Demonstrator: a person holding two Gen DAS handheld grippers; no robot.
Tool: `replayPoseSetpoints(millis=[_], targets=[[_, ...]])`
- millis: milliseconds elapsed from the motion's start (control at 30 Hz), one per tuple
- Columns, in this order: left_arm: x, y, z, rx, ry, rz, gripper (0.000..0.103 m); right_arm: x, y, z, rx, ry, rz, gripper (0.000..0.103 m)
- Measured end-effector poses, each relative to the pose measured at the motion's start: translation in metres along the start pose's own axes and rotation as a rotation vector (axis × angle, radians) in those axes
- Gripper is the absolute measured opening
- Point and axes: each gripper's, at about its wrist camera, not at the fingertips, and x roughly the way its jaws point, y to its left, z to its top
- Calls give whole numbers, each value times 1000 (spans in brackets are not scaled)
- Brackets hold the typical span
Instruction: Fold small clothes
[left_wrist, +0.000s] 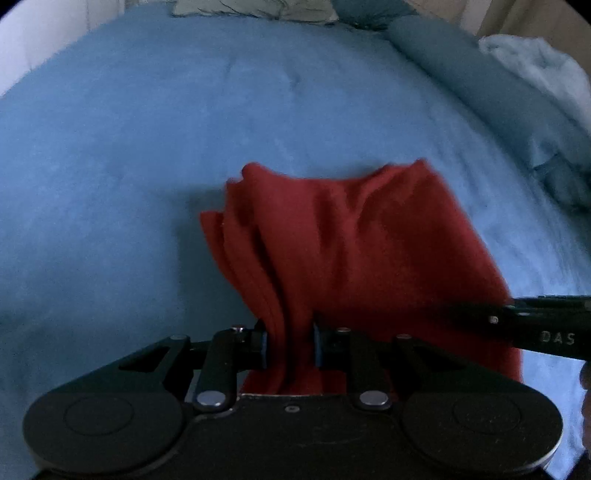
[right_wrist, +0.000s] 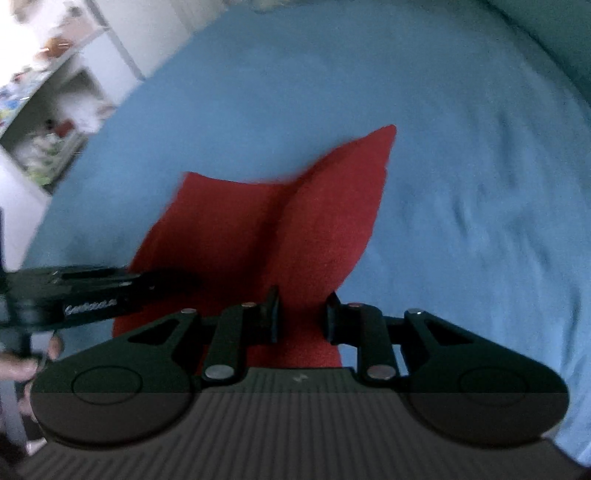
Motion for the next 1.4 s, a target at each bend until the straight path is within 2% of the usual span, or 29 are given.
replayPoseSetpoints(millis=[100, 200, 267, 333, 400, 467, 533, 633, 767, 867, 933, 1100, 1233, 1300, 1400], targets=[[5, -5, -2, -20, -16, 10, 28, 11, -13, -13, 41, -36, 8, 46], [9, -23, 1, 29, -14, 43, 32, 14, -4, -11, 16, -39, -1, 52], [2, -25, 0, 43, -15, 62, 43, 10, -6, -9, -4, -32, -1, 58], [-7, -24, -1, 42, -30, 69, 59, 6, -6, -3, -23, -27, 2, 61], [-17, -20, 0, 37, -55, 80, 71, -2, -6, -3, -34, -26, 4, 74], [-27, -16, -1, 38, -82, 101, 77, -13, -8, -2, -39, -52, -10, 91], [-33, -11, -3, 44, -95, 128, 82, -23, -10, -2, -51, -93, -33, 96], [-32, -3, -10, 36, -105, 154, 82, -26, -14, -4, -54, -122, -88, 98], [-15, 9, -22, 21, -125, 181, 83, -6, -28, -10, -35, -129, -99, 98], [-2, 23, -35, -16, -149, 154, 86, 13, -40, -20, -47, -125, -107, 98], [4, 27, -41, -31, -189, 146, 92, 16, -48, -29, -36, -155, -82, 99], [3, 30, -47, -27, -263, 133, 93, 16, -50, -42, -95, -246, -73, 101], [-29, 28, -46, -35, -338, 139, 89, -13, -41, -49, -111, -337, -63, 101], [-61, 20, -44, -19, -382, 162, 89, -42, -31, -52, -126, -388, -66, 101], [-115, 6, -49, 1, -423, 185, 90, -93, -13, -55, -125, -408, -82, 103]])
